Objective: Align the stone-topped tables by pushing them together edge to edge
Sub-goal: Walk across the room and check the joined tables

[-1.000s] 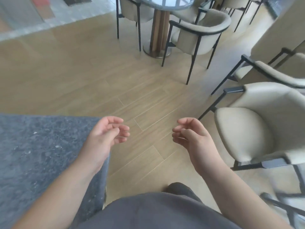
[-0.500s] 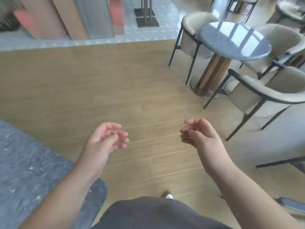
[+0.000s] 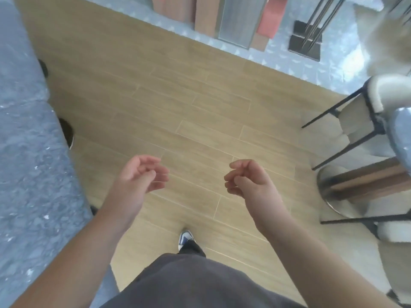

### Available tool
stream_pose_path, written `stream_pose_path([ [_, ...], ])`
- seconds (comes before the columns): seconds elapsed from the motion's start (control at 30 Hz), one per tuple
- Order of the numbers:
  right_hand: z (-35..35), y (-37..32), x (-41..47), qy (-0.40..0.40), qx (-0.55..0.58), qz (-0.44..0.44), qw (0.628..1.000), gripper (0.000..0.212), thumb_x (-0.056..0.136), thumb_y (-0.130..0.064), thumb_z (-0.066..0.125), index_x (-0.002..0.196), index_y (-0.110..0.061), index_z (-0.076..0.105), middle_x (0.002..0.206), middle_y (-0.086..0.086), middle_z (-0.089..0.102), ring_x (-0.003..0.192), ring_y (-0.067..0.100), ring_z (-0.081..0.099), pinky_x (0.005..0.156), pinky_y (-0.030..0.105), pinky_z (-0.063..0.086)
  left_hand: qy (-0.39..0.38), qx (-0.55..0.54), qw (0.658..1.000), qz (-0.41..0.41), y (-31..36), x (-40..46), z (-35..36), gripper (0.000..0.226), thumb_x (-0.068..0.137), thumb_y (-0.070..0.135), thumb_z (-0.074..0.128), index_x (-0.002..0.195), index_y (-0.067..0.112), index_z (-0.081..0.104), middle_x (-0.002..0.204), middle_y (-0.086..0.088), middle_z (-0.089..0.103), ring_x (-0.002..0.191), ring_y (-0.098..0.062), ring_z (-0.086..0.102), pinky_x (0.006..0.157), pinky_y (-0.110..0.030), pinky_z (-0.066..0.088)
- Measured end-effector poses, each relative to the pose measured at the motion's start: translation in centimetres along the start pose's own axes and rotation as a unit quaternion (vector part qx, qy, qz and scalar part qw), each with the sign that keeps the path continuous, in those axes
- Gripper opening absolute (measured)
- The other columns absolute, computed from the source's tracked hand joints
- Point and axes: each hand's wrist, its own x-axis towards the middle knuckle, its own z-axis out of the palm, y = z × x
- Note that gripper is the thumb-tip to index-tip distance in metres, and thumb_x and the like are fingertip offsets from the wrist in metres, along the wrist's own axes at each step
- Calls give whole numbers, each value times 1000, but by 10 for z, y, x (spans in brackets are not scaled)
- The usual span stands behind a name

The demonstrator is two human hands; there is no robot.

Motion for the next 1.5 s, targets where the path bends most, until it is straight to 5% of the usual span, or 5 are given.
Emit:
stream_pose_path([
  [0.4, 72, -83, 178, -207, -24, -45, 977, 33, 91, 6, 42, 109, -13, 62, 81, -7, 70, 77, 18, 64, 85, 38, 57, 162, -36, 986, -22, 36, 109, -29, 38, 97, -10, 40, 103, 16, 67, 90, -7, 76, 86, -28, 75, 73, -31, 59],
  [0.77, 111, -152, 352, -384, -113, -60, 914, 31, 78, -19, 47, 92, -39, 66, 88, 0, 73, 81, 20, 69, 92, 49, 56, 309, -93, 946, 26, 69, 222, 1, 35, 98, -6, 43, 104, 18, 68, 96, -9, 75, 89, -30, 74, 77, -35, 59],
  [1.1, 243, -199, 425, -518, -108, -41, 848, 31, 92, 13, 39, 108, -3, 61, 79, 3, 67, 70, 14, 64, 75, 31, 56, 485, -171, 857, 42, 74, 257, -26, 28, 83, 12, 50, 107, 12, 65, 96, -9, 74, 87, -27, 73, 75, -32, 58],
  [1.3, 350, -189, 435, -589, -171, -45, 789, 34, 92, 12, 39, 100, -12, 61, 75, -2, 68, 69, 12, 63, 70, 26, 55, 554, -228, 800, 42, 48, 277, -87, 25, 84, 11, 50, 106, 13, 63, 97, -10, 74, 86, -27, 73, 75, -32, 59],
  [1.5, 472, -159, 446, -574, -273, -4, 772, 33, 91, 8, 39, 99, -16, 60, 81, 1, 67, 70, 13, 63, 72, 28, 56, 565, -328, 757, -28, 20, 319, -162, 25, 84, 9, 50, 106, 10, 61, 92, -6, 74, 85, -25, 72, 76, -38, 57],
])
